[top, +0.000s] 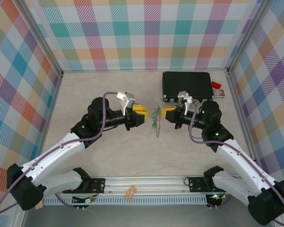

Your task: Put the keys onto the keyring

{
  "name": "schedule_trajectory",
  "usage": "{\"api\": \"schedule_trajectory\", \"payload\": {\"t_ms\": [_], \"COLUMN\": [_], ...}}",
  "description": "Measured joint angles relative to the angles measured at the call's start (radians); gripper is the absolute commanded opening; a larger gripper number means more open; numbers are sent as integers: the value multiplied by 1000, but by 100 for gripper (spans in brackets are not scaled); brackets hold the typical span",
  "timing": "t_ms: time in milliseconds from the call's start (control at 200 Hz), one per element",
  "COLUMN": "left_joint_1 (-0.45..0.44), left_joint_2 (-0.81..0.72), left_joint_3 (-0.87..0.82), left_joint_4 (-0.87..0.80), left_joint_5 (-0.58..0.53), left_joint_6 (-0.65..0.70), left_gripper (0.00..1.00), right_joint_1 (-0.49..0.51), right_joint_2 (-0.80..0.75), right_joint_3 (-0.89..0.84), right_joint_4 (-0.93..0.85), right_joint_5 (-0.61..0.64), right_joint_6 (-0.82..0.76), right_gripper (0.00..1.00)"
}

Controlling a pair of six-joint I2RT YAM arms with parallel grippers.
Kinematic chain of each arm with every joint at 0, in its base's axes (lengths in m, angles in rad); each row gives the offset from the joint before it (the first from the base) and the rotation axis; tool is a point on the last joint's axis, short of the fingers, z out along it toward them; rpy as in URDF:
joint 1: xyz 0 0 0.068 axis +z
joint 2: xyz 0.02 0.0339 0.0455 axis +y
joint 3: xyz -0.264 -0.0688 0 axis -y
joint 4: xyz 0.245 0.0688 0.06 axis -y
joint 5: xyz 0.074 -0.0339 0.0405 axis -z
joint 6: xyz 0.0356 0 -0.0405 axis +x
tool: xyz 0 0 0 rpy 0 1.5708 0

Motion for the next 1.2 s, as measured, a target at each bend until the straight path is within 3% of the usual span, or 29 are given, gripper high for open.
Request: {"api": "schedule_trajectory", "payload": {"t_ms": [415,840,1200], "left_joint_1": [0,0,0], "left_joint_2": [43,56,56], "left_joint_3": [0,0,0], "left_joint_4": [-7,-8,-8], "left_joint_5": [-5,-5,-5], "left_joint_6": [-4,-4,-4], "left_gripper": [36,37,37], "right_joint_1": [0,0,0], "right_joint_2": [-67,-72,-72], "right_joint_3": [-8,-8,-8], "right_joint_4": [-95,-154,-179], "right_joint_5": [330,504,521], "right_joint_6": [-66,-77,-82], "right_gripper": [0,0,0]}}
